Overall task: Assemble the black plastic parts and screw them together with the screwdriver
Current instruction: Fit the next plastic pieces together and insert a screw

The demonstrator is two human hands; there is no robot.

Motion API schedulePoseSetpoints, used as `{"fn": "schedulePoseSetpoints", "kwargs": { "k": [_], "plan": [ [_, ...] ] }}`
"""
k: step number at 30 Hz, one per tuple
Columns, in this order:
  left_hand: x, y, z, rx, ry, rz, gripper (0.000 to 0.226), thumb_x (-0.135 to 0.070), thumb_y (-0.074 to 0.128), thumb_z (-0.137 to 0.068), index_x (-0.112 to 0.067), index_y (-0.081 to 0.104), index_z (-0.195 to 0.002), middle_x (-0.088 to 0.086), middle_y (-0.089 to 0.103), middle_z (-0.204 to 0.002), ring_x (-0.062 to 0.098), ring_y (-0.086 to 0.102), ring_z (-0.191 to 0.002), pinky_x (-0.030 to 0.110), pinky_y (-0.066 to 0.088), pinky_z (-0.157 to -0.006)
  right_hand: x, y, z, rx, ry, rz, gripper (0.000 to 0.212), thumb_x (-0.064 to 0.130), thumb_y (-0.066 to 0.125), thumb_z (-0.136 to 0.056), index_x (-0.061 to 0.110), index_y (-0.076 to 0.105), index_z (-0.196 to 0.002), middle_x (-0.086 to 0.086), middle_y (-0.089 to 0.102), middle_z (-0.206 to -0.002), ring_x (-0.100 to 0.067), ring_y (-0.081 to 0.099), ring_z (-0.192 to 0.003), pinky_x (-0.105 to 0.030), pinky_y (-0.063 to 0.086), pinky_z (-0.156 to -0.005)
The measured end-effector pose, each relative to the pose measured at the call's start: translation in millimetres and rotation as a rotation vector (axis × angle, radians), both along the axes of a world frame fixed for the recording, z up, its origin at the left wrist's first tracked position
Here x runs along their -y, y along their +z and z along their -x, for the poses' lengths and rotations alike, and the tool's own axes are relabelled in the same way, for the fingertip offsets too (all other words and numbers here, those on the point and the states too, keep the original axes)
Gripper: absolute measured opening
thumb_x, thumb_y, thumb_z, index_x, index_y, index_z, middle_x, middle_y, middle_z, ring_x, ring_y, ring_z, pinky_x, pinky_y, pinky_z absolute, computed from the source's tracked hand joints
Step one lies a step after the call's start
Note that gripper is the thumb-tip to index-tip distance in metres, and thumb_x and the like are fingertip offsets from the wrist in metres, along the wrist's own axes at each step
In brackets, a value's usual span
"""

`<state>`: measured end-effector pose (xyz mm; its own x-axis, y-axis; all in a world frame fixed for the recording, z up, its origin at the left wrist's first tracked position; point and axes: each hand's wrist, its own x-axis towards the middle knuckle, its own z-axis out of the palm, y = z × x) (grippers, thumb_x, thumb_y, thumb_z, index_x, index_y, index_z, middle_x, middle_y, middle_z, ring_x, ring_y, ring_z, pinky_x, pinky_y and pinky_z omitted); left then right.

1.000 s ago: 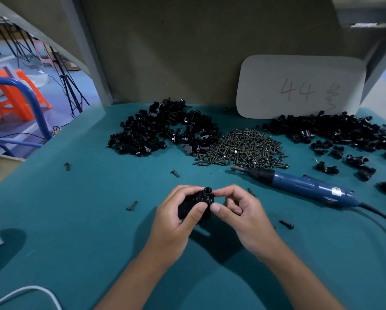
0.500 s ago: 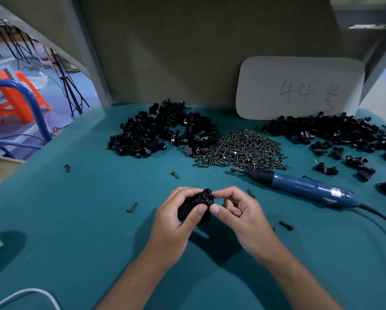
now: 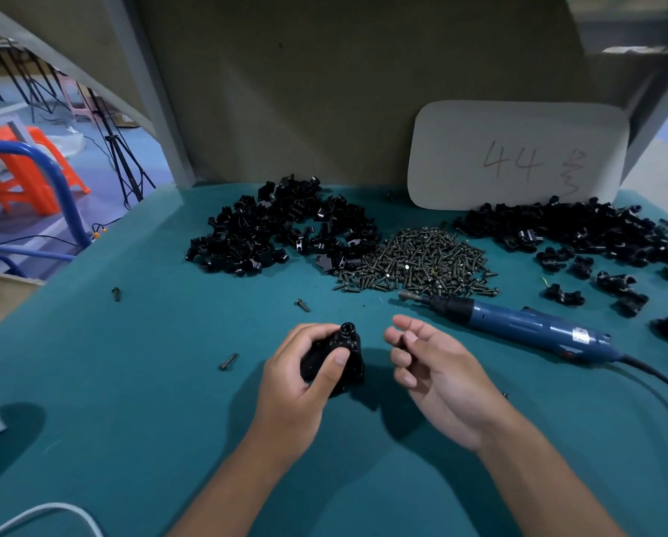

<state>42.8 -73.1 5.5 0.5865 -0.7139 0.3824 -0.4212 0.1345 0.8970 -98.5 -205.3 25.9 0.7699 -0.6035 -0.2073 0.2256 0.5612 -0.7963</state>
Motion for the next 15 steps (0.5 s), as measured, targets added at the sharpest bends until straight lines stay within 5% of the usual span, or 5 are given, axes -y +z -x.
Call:
{"fn": "schedulePoseSetpoints", "kwargs": {
  "k": [6,8,15],
  "plan": [
    [-0.4,-0.7,-0.4,0.017,0.002,-0.01,0.021,-0.05,0.057,-0.092,-0.038,0.064,-0.108,-0.015,0.066,-0.107,0.012,0.064,-0.106,0.014,0.046,-0.087,2.7,-0.3,2.5,0.016,0.035,-0.123,0.039,0.018,0.06,-0.09,0.005,0.052,-0.126,-0.003,0.063,-0.078,-0.009,0.049,-0.057,-0.019,0.038,-0.045],
    [-0.5,-0.6,0.4,0.033,-0.004,-0.016,0.022,-0.049,0.057,-0.092,-0.036,0.064,-0.109,-0.015,0.066,-0.107,0.013,0.064,-0.106,0.014,0.046,-0.087,2.0,-0.7,2.2,0.001,0.02,-0.137,0.03,0.021,0.061,-0.091,0.005,0.056,-0.116,-0.002,0.061,-0.074,-0.008,0.047,-0.055,-0.018,0.036,-0.043],
    [-0.4,-0.6,1.4,0.045,-0.014,-0.014,0.025,-0.048,0.058,-0.092,-0.032,0.066,-0.109,-0.015,0.066,-0.106,0.013,0.064,-0.106,0.016,0.046,-0.087,-6.5,1.4,2.5,-0.022,0.003,0.181,0.01,0.034,0.064,-0.088,0.025,0.068,-0.088,0.008,0.053,-0.082,-0.006,0.043,-0.068,-0.021,0.036,-0.059]
  ]
}}
